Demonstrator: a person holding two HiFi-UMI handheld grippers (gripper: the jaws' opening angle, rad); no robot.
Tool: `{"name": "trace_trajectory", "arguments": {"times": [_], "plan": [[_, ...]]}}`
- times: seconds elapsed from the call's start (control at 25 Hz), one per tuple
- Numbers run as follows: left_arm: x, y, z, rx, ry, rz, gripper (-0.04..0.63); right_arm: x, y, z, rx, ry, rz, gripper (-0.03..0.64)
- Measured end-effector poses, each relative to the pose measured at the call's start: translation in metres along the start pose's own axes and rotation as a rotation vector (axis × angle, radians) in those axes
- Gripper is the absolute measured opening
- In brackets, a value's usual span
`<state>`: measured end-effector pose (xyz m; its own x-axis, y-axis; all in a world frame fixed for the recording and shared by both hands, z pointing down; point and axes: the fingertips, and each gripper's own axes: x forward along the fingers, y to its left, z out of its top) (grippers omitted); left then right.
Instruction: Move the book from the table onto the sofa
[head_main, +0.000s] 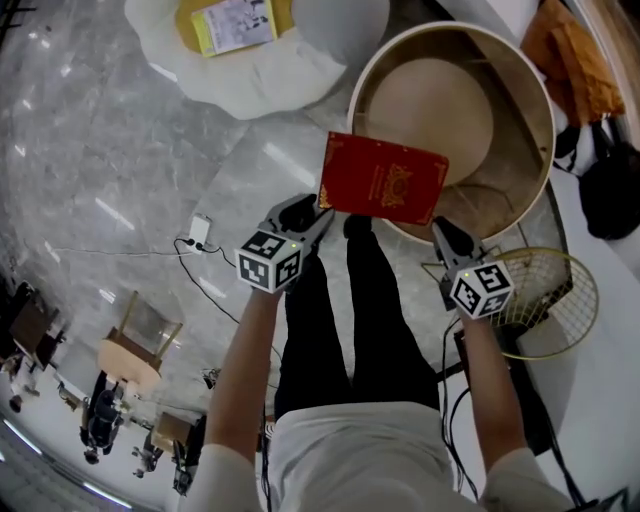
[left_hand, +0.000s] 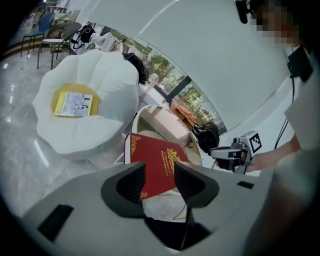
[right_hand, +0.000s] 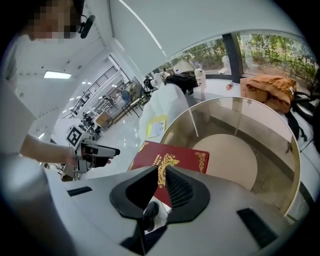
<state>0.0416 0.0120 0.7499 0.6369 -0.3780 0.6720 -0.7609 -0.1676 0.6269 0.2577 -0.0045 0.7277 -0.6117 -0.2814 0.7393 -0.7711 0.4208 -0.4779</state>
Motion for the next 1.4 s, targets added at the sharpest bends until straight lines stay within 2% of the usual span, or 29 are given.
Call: {"name": "trace_trajectory", "arguments": {"times": [0.2, 0.4, 0.56, 0.8, 0.92, 1.08, 1.2, 1.28, 1.4], "plan": [[0.027, 0.035, -0.015, -0.062, 0.020, 0.021, 0.211, 0.022, -0.019, -0.008, -0.005, 0.021, 0.008, 0.048], [0.052, 0.062, -0.024, -0.149, 0.040, -0.018, 0.264, 0.044, -0.029, -0.013, -0.013, 0.036, 0.025, 0.048], [0.068, 0.072, -0.030, -0.198, 0.068, -0.095, 0.294, 0.058, -0.032, -0.015, -0.017, 0.042, 0.041, 0.048], [0.089, 0.072, -0.033, -0.287, 0.090, -0.259, 0.342, 0.069, -0.036, -0.016, -0.029, 0.045, 0.059, 0.048], [0.096, 0.070, -0.037, -0.292, 0.122, -0.308, 0.365, 0.072, -0.033, -0.016, -0.041, 0.050, 0.072, 0.048], [0.108, 0.061, -0.046, -0.297, 0.183, -0.392, 0.370, 0.079, -0.035, -0.019, -0.049, 0.056, 0.089, 0.048], [0.116, 0.052, -0.056, -0.329, 0.222, -0.462, 0.365, 0.083, -0.035, -0.022, -0.047, 0.059, 0.094, 0.048], [0.117, 0.046, -0.058, -0.368, 0.216, -0.505, 0.316, 0.086, -0.033, -0.023, -0.053, 0.065, 0.100, 0.048], [0.113, 0.040, -0.056, -0.390, 0.187, -0.518, 0.290, 0.087, -0.029, -0.020, -0.058, 0.066, 0.105, 0.048]]}}
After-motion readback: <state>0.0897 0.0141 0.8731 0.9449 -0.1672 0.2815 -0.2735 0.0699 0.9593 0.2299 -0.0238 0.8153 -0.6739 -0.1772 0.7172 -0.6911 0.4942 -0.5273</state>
